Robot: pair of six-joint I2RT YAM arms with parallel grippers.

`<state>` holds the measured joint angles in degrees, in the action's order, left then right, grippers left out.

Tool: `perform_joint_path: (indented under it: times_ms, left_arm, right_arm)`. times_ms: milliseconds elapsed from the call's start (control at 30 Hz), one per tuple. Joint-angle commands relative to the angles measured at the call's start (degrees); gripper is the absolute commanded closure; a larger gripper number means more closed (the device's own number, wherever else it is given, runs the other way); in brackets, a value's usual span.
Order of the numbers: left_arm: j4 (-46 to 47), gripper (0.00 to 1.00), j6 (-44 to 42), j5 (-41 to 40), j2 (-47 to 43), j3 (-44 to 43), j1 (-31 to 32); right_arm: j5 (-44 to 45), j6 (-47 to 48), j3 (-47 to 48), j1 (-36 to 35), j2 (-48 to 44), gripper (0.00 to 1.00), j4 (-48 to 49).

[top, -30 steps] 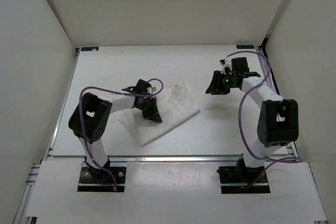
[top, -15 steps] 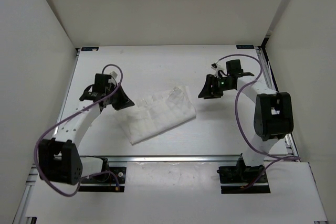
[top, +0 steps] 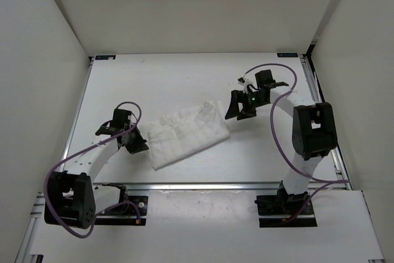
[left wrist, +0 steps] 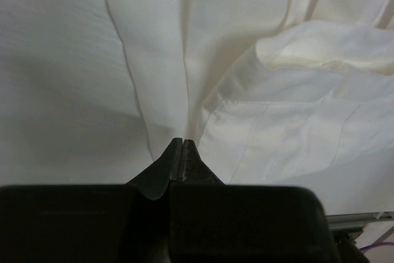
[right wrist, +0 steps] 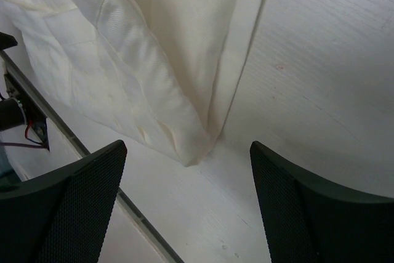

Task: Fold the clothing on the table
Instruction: Fold the skirt

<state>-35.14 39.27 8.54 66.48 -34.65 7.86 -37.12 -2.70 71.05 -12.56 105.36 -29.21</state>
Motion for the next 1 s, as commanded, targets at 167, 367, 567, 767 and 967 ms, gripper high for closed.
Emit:
perform_joint_path:
  times_ms: [167, 367, 567, 767, 967]
  left_arm:
    - [1.12, 1.00, 0.90, -1.07, 0.93, -8.22, -1.27]
    - [3.23, 1.00, 1.43, 2.53, 3.74, -10.08, -1.44]
    - [3.84, 1.00, 0.64, 0.60, 5.41, -9.74, -2.05]
    - [3.75, 1.00, 0.11, -1.76, 5.85, -8.95, -1.96]
    - [7.97, 1.00, 1.34, -1.76, 8.14, -6.66, -2.85]
  right_arm:
    - [0.56, 1.82, 0.58, 0.17, -0.42, 0.15, -0.23]
    - [-0.32, 1.73, 2.51, -1.42, 4.06, 0.17, 0.65]
    - [-1.37, 1.03, 4.10, -2.12, 7.57, 0.16, 1.26]
    - [-3.13, -0.90, 4.63, -3.00, 9.33, 0.16, 3.90]
    - [-2.69, -1.25, 4.19, -5.02, 9.51, 0.17, 4.69]
